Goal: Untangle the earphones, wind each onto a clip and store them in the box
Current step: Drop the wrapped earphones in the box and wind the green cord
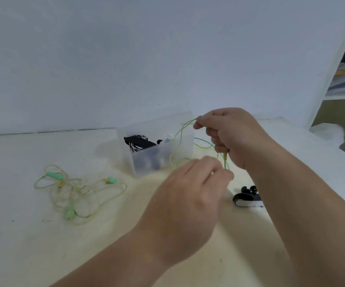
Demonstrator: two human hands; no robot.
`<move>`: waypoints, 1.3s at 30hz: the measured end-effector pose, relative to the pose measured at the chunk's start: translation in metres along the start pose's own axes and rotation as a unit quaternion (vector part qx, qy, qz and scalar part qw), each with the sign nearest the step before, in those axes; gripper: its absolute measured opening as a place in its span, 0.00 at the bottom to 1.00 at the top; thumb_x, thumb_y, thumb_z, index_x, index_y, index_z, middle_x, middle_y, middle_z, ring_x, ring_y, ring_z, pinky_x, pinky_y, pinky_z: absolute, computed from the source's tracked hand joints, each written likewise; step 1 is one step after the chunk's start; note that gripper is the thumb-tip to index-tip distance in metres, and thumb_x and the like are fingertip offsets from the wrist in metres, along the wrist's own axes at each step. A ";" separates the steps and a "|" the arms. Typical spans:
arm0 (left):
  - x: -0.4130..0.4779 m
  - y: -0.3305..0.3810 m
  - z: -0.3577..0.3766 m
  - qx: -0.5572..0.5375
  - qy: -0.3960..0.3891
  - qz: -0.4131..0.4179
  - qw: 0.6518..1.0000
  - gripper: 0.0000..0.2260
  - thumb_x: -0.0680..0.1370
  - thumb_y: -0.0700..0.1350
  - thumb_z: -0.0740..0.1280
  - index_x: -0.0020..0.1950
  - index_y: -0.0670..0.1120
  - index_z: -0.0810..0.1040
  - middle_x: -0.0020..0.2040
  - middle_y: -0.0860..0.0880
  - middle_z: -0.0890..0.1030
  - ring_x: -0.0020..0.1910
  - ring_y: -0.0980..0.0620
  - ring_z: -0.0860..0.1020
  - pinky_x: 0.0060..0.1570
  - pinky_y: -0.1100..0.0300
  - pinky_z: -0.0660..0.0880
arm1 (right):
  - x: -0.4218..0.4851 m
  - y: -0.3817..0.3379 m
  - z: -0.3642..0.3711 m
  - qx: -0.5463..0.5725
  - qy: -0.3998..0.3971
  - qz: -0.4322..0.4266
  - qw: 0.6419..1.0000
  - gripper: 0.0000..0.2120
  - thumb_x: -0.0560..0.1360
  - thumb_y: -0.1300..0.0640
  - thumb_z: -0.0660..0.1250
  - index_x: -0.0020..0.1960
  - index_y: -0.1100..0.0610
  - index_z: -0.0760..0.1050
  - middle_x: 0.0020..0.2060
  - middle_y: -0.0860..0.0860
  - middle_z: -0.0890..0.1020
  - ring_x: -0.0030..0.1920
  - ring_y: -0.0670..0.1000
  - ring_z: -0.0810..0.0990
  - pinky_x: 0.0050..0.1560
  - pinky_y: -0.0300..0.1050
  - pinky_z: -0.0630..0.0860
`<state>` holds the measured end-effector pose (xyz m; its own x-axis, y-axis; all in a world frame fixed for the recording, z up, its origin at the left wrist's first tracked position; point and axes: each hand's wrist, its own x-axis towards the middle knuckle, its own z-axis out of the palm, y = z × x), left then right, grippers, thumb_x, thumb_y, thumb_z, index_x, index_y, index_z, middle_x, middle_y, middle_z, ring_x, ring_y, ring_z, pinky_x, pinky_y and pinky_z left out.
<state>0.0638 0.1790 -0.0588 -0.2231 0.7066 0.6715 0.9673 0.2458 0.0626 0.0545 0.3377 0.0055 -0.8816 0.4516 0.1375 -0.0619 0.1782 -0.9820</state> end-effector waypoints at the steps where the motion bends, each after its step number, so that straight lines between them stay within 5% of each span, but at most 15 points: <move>1: -0.002 0.001 0.007 -0.005 -0.073 -0.024 0.997 0.17 0.79 0.44 0.62 0.68 0.47 0.73 0.66 0.46 0.73 0.62 0.46 0.73 0.60 0.48 0.74 | 0.000 0.001 0.001 -0.006 -0.004 0.000 1.000 0.11 0.78 0.60 0.67 0.38 0.60 0.80 0.19 0.43 0.65 0.21 0.46 0.58 0.24 0.38 0.56; 3: -0.007 -0.005 0.013 -0.027 -0.191 -0.100 0.976 0.23 0.82 0.53 0.57 0.78 0.54 0.60 0.79 0.51 0.57 0.75 0.52 0.58 0.75 0.56 0.60 | -0.001 0.002 0.002 -0.016 -0.013 0.001 1.000 0.11 0.77 0.59 0.68 0.38 0.59 0.81 0.19 0.43 0.65 0.22 0.46 0.59 0.24 0.39 0.57; 5: -0.010 -0.017 0.017 -0.047 -0.240 -0.114 0.963 0.22 0.83 0.55 0.56 0.77 0.58 0.60 0.80 0.55 0.55 0.76 0.54 0.57 0.76 0.58 0.55 | -0.001 0.002 0.002 -0.027 -0.025 0.000 0.999 0.11 0.77 0.59 0.68 0.38 0.60 0.82 0.20 0.43 0.65 0.23 0.47 0.59 0.25 0.40 0.57; 8: -0.005 -0.022 0.008 -0.054 -0.182 -0.087 0.978 0.10 0.79 0.49 0.64 0.60 0.56 0.73 0.63 0.58 0.74 0.58 0.54 0.74 0.60 0.53 0.72 | -0.002 0.002 0.003 -0.038 -0.045 -0.003 0.998 0.10 0.78 0.59 0.67 0.40 0.61 0.82 0.21 0.44 0.65 0.24 0.47 0.58 0.25 0.40 0.57; 11: -0.005 -0.021 -0.001 -0.097 -0.147 -0.075 0.981 0.07 0.75 0.42 0.68 0.45 0.54 0.73 0.49 0.57 0.76 0.45 0.56 0.75 0.49 0.53 0.73 | -0.001 0.004 0.003 -0.038 -0.053 -0.003 0.998 0.09 0.78 0.60 0.67 0.41 0.62 0.82 0.20 0.44 0.65 0.23 0.47 0.58 0.25 0.38 0.56; 17: -0.003 -0.017 -0.016 -0.146 -0.024 -0.101 0.984 0.07 0.70 0.39 0.70 0.41 0.51 0.75 0.46 0.57 0.76 0.44 0.55 0.77 0.43 0.57 0.73 | 0.000 0.005 0.004 -0.044 -0.055 -0.008 0.997 0.10 0.78 0.59 0.67 0.39 0.60 0.82 0.21 0.44 0.64 0.24 0.47 0.58 0.25 0.39 0.57; 20: 0.000 -0.016 -0.028 -0.173 0.053 -0.125 0.976 0.11 0.68 0.36 0.72 0.40 0.50 0.75 0.42 0.56 0.76 0.43 0.56 0.77 0.44 0.67 0.72 | -0.001 0.006 0.005 -0.052 -0.054 -0.010 0.997 0.10 0.78 0.59 0.68 0.39 0.60 0.82 0.21 0.43 0.65 0.24 0.47 0.59 0.26 0.40 0.58; 25: 0.003 -0.034 -0.050 -0.275 0.232 -0.262 0.896 0.10 0.68 0.38 0.72 0.45 0.51 0.80 0.45 0.52 0.81 0.46 0.53 0.81 0.49 0.62 0.78 | -0.010 0.002 0.008 -0.131 -0.107 -0.038 0.985 0.09 0.77 0.57 0.68 0.40 0.58 0.84 0.24 0.45 0.67 0.28 0.51 0.61 0.30 0.43 0.60; 27: 0.005 -0.047 -0.055 -0.263 0.283 -0.302 0.871 0.10 0.70 0.36 0.74 0.45 0.50 0.82 0.49 0.50 0.81 0.45 0.57 0.81 0.45 0.68 0.78 | -0.020 -0.004 0.013 -0.201 -0.166 -0.068 0.963 0.08 0.77 0.56 0.68 0.41 0.55 0.84 0.24 0.46 0.67 0.29 0.52 0.61 0.30 0.43 0.60; 32: 0.001 -0.058 -0.051 -0.231 0.282 -0.332 0.870 0.11 0.70 0.34 0.76 0.41 0.50 0.82 0.48 0.50 0.78 0.42 0.60 0.80 0.45 0.70 0.77 | -0.037 -0.017 0.028 -0.251 -0.281 -0.142 0.915 0.08 0.78 0.57 0.69 0.41 0.54 0.84 0.25 0.44 0.67 0.27 0.45 0.62 0.30 0.36 0.61; 39: 0.000 -0.057 -0.047 -0.297 0.254 -0.307 0.868 0.12 0.66 0.34 0.77 0.38 0.50 0.81 0.45 0.48 0.79 0.42 0.54 0.82 0.47 0.57 0.81 | -0.031 -0.016 0.024 -0.242 -0.111 -0.190 0.945 0.10 0.75 0.57 0.69 0.35 0.57 0.79 0.23 0.44 0.68 0.24 0.45 0.63 0.26 0.35 0.62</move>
<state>0.0143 0.1335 -0.0277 -0.7827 0.1417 0.6060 0.6098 -0.0198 0.7923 0.0712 0.2997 0.0138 -0.9183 0.0898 0.3857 -0.2200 0.6941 -0.6855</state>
